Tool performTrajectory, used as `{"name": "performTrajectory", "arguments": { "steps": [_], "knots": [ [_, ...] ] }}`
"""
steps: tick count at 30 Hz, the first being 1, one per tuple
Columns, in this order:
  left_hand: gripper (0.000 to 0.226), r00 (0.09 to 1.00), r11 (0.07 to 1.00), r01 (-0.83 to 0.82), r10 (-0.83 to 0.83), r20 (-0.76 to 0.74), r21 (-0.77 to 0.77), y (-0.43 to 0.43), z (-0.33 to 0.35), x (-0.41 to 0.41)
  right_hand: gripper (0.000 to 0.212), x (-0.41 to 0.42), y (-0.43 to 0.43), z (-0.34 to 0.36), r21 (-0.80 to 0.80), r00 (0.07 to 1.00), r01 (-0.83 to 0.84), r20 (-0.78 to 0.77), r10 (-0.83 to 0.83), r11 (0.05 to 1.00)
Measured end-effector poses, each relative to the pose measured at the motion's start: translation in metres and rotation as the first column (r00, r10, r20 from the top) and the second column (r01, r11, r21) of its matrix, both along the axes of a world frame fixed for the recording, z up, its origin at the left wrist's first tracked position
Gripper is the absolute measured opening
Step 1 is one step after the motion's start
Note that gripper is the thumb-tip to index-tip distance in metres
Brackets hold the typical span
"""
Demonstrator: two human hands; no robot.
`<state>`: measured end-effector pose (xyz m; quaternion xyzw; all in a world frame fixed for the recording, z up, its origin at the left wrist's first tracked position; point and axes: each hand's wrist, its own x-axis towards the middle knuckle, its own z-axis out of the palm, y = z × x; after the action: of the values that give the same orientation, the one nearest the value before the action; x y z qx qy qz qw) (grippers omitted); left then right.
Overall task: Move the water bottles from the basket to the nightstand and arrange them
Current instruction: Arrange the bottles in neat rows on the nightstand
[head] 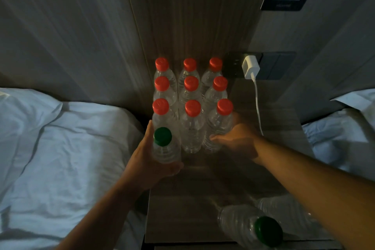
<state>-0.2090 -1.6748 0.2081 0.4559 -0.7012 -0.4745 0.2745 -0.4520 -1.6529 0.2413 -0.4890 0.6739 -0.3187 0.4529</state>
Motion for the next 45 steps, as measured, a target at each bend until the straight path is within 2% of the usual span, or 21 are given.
{"name": "performTrajectory", "arguments": {
  "steps": [3,7,8,10,12,18,23,27,28,32,42,45],
  "knots": [
    [0.105,1.0,1.0,0.011,-0.011,-0.016,0.004,-0.001,0.001,0.001,0.034,0.001,-0.001,0.004,0.044,1.0,0.006,-0.019,-0.005,0.999],
    [0.113,0.999,1.0,0.017,-0.018,0.028,0.023,-0.002,-0.001,0.005,0.082,0.001,-0.009,0.006,0.206,0.988,0.035,-0.155,-0.003,0.978],
    [0.12,0.999,0.999,0.01,-0.012,0.049,0.034,-0.002,-0.001,0.006,0.088,0.0,-0.01,0.008,0.219,0.986,0.038,-0.169,-0.001,0.975],
    [0.131,0.997,0.999,0.0,-0.005,0.075,0.055,-0.003,-0.001,0.01,0.086,-0.002,-0.008,0.009,0.209,0.987,0.044,-0.161,-0.01,0.977],
    [0.132,0.998,0.998,0.009,-0.012,0.065,0.054,-0.005,0.0,0.012,0.079,-0.002,-0.004,0.011,0.204,0.989,0.062,-0.144,-0.032,0.977],
    [0.113,0.999,0.998,0.049,-0.049,0.014,0.037,-0.008,0.011,0.008,0.058,0.004,-0.002,0.0,0.18,0.983,0.179,-0.074,-0.168,0.967],
    [0.106,0.998,0.998,0.055,-0.055,-0.009,0.021,-0.01,0.011,0.006,0.061,0.002,0.001,0.006,0.185,0.985,0.171,-0.059,-0.163,0.968],
    [0.106,0.999,0.999,0.036,-0.036,0.012,0.012,-0.011,0.009,0.006,0.089,-0.003,0.0,-0.012,0.203,0.976,0.205,0.03,-0.215,0.958],
    [0.106,0.999,0.999,0.037,-0.037,0.019,0.011,-0.011,0.009,0.006,0.09,-0.007,-0.001,-0.02,0.202,0.976,0.199,0.041,-0.212,0.959],
    [0.104,0.998,0.999,0.051,-0.051,0.028,0.001,-0.013,0.01,0.006,0.063,0.004,0.0,-0.001,0.167,0.984,0.177,-0.045,-0.171,0.97],
    [0.116,0.992,0.992,0.118,-0.119,0.047,0.039,-0.018,0.01,0.01,0.045,0.012,0.003,0.014,0.174,0.988,0.12,-0.12,-0.1,0.977],
    [0.113,0.991,0.992,0.12,-0.122,0.054,0.04,-0.015,0.013,0.012,0.03,0.013,0.007,0.018,0.2,0.985,0.159,-0.098,-0.142,0.967]
  ]
}}
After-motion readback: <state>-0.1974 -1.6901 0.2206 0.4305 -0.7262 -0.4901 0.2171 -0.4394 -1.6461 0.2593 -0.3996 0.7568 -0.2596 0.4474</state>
